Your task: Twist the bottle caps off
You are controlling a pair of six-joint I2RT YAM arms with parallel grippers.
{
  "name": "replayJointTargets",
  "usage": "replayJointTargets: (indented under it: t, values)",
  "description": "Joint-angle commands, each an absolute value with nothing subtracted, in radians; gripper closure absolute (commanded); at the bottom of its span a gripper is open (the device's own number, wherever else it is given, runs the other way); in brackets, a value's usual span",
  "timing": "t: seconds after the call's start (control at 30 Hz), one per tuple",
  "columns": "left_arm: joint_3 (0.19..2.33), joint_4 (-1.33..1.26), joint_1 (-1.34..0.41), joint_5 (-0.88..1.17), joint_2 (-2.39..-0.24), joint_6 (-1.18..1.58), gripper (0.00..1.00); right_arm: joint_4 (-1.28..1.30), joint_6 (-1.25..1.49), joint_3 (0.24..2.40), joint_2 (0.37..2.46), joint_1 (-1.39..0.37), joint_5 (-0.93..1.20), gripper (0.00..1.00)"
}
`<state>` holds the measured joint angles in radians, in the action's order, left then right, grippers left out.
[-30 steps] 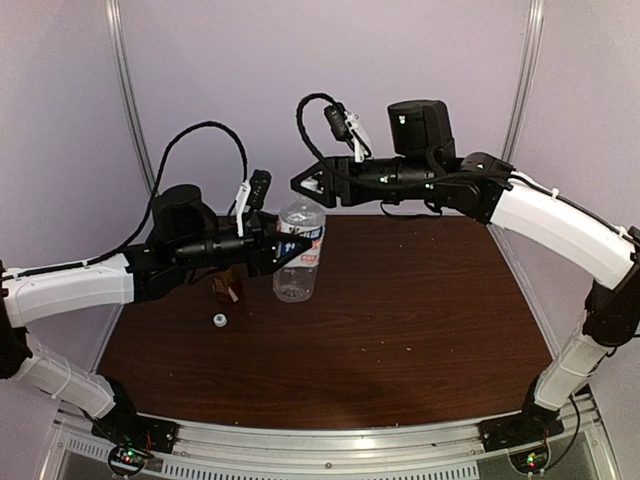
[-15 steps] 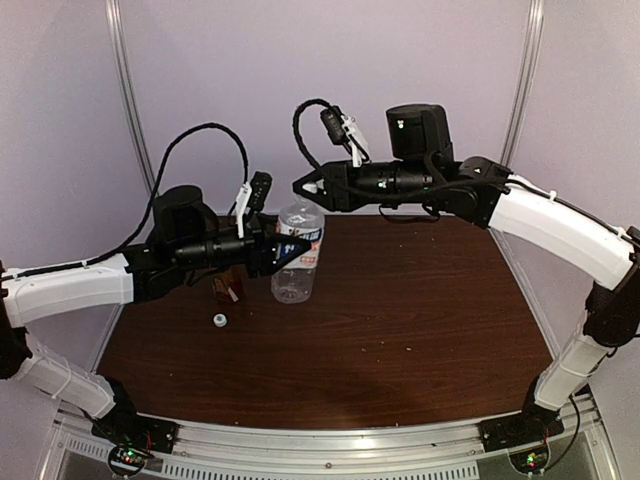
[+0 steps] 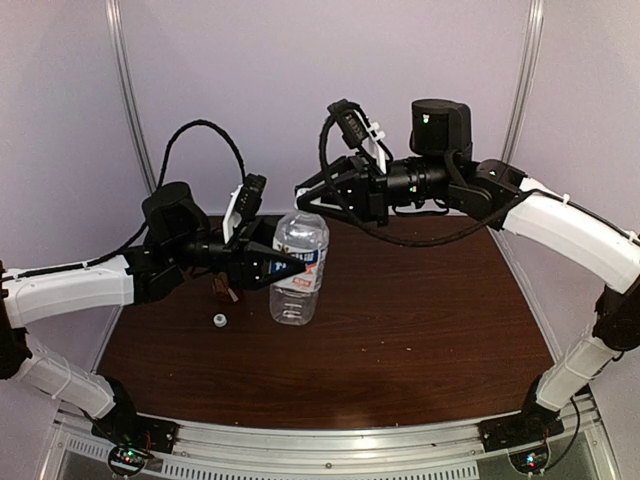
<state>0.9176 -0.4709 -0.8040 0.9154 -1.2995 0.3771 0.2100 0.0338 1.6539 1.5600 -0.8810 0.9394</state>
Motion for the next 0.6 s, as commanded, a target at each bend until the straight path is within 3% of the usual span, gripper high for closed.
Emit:
replayJointTargets:
  t: [0.0, 0.17, 0.57]
  values:
    - [0.915, -0.621, -0.810, 1.030, -1.274, 0.414, 0.68, 0.223, -0.017, 1.640, 1.584, -0.864, 1.085, 0.67]
    - [0.916, -0.619, -0.810, 1.014, -1.280, 0.409, 0.68, 0.231, 0.000, 1.641, 1.576, -0.862, 0.986, 0.60]
    - [0.939, -0.442, -0.810, 0.788, -1.277, 0.300, 0.67, 0.242, 0.117, 1.641, 1.518, -0.869, 0.796, 0.24]
